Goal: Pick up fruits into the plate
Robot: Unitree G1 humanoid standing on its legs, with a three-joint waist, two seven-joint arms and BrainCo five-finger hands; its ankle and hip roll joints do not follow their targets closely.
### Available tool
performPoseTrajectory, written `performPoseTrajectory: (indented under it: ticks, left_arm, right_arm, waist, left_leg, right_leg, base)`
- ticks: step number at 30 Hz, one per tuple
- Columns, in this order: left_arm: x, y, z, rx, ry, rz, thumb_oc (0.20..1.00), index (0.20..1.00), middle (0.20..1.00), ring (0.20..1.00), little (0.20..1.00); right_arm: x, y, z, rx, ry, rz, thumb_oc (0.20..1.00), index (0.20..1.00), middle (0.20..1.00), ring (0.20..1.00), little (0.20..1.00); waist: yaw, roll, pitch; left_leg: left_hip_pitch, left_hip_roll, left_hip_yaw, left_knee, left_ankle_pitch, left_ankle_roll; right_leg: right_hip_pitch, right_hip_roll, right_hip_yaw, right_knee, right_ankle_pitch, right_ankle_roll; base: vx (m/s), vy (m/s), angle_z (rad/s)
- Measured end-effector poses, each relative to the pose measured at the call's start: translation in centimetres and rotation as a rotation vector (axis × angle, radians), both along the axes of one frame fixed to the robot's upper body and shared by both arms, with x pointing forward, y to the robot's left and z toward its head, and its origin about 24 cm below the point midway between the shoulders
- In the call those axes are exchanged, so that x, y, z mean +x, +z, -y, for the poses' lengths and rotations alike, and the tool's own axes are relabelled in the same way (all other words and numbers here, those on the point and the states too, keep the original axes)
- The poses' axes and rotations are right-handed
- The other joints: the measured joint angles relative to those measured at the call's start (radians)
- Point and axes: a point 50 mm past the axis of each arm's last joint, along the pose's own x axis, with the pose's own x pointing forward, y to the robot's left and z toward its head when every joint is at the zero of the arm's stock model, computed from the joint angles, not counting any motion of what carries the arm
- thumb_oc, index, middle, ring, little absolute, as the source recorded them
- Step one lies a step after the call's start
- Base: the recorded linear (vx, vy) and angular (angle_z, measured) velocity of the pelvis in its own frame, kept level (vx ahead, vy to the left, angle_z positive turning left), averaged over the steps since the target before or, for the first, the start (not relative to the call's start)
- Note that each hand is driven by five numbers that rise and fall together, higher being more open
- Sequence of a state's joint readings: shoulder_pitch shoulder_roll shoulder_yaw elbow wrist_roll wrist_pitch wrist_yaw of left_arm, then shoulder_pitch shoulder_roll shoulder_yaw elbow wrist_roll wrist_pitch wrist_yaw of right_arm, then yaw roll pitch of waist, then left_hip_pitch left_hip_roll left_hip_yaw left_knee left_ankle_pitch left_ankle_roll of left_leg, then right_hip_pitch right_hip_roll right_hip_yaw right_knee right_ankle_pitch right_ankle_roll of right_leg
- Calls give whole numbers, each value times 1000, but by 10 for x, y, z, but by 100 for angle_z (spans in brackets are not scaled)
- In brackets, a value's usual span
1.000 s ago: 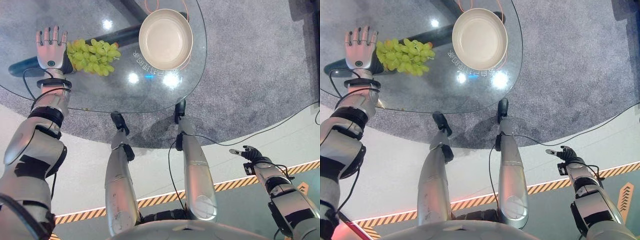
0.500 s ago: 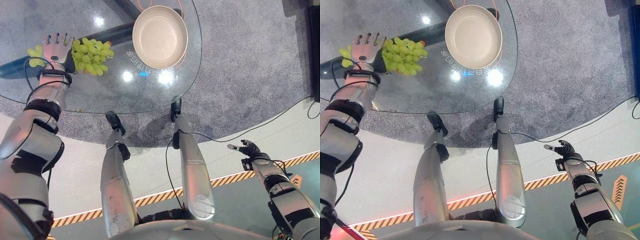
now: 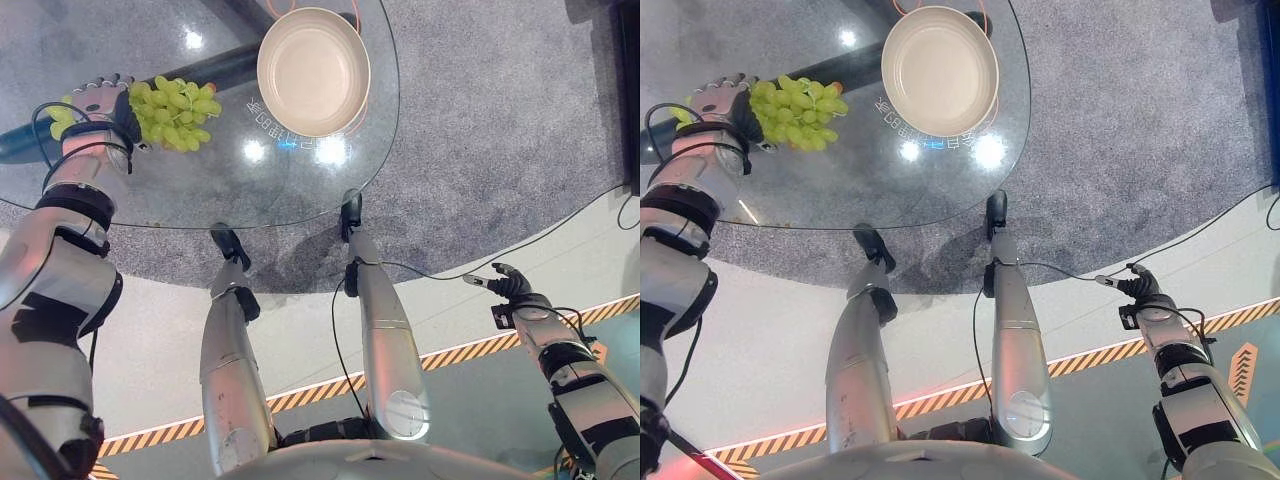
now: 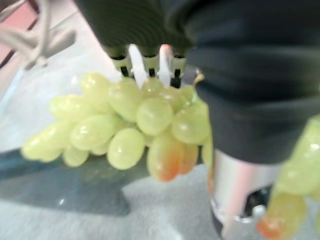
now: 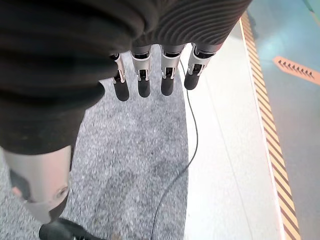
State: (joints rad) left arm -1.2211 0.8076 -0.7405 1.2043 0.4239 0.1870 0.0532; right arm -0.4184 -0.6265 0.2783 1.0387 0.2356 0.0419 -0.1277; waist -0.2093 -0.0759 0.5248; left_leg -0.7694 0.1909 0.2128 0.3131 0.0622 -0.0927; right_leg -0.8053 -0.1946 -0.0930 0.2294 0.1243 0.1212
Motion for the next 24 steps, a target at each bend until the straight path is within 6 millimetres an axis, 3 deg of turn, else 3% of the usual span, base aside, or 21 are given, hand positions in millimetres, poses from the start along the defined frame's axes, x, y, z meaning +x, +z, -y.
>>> performPoseTrajectory:
  ticks: [3,11,19,24]
  left_arm:
    - [-9,-12,-17,-70,113,-112,200,200,200,200,200]
    - [-12,-18,-21,-109,154,-174,200,200,200,200,200]
    - [-13,-18,-22,-98,176,-216,200,200,200,200,200]
    - [-15,-30,-22,-100,177,-243,200,200,200,200,200]
  right_arm:
    - [1,1,0,-3,5,7,1000,1000,1000,1000,1000]
    - [1,13,11,-47,-13,39,1000,1000,1000,1000,1000]
    - [8,25,10,-75,-15,102,1000,1000,1000,1000,1000]
    - [9,27,8,-70,-17,117,1000,1000,1000,1000,1000]
  waist:
    - [-10,-1,-33]
    - [-12,-1,-47]
    - [-17,-1,-47]
    - [-17,-1,-47]
  left_leg:
    - [-16,3,-2,12,-6,-1]
    - [-23,3,-8,13,-11,-5]
    - [-18,4,-7,13,-11,-5]
    - [-3,4,-5,13,-13,-6]
  right_leg:
    - [-11,2,0,-1,0,0]
    - [-11,3,-3,-5,3,-5]
    - [-8,4,-3,-4,4,-5]
    - [7,4,-1,-4,4,-6]
  base:
    - [1,-11,0]
    - [0,0,0]
    - [0,0,0]
    - [-15,1,0]
